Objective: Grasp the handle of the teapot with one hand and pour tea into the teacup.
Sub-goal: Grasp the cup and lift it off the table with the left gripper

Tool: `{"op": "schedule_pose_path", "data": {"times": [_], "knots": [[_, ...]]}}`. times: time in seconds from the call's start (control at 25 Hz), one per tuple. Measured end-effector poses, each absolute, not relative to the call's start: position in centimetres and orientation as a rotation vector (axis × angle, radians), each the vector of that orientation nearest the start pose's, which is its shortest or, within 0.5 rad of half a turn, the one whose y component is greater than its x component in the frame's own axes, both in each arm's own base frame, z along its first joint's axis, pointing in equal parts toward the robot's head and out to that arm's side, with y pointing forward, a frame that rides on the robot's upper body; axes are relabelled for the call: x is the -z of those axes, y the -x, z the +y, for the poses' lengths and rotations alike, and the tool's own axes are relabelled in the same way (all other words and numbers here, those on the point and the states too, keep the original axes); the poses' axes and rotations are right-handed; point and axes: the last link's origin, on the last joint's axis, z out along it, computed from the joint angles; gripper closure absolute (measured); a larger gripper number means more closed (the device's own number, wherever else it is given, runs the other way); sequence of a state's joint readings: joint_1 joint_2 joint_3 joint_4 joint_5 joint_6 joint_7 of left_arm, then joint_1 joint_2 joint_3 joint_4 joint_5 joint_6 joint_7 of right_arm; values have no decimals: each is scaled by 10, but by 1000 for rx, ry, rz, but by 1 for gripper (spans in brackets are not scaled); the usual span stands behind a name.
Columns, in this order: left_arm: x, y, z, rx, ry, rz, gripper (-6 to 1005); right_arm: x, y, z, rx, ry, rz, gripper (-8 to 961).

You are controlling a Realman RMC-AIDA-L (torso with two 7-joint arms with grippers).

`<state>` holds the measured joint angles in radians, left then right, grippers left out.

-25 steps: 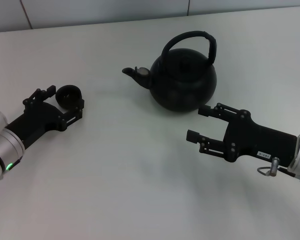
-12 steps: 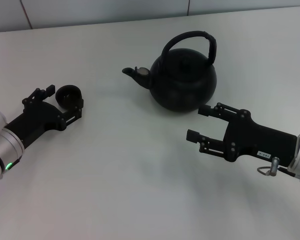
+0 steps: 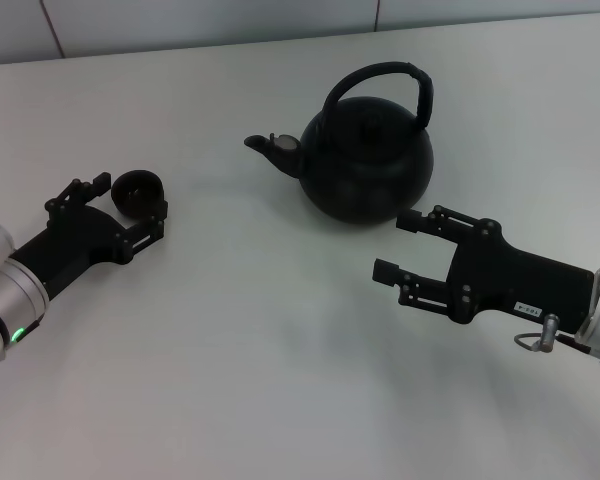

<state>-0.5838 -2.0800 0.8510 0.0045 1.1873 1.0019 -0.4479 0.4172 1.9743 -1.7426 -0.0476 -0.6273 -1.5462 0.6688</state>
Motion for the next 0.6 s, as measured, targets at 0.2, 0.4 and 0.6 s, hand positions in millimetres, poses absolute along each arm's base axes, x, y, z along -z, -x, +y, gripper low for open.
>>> {"op": "schedule_pose_path", "data": {"times": [0.2,0.4,0.6], "knots": [[72,315,339,490,2192,-530,157,38,-308,257,-973,2466,479,214],[73,315,339,484,2194,-532,157,38,-308,257,-973,2466,479,214],[73,315,339,484,2194,-530,157,38,-308,257,-973,2466,480,214]]}}
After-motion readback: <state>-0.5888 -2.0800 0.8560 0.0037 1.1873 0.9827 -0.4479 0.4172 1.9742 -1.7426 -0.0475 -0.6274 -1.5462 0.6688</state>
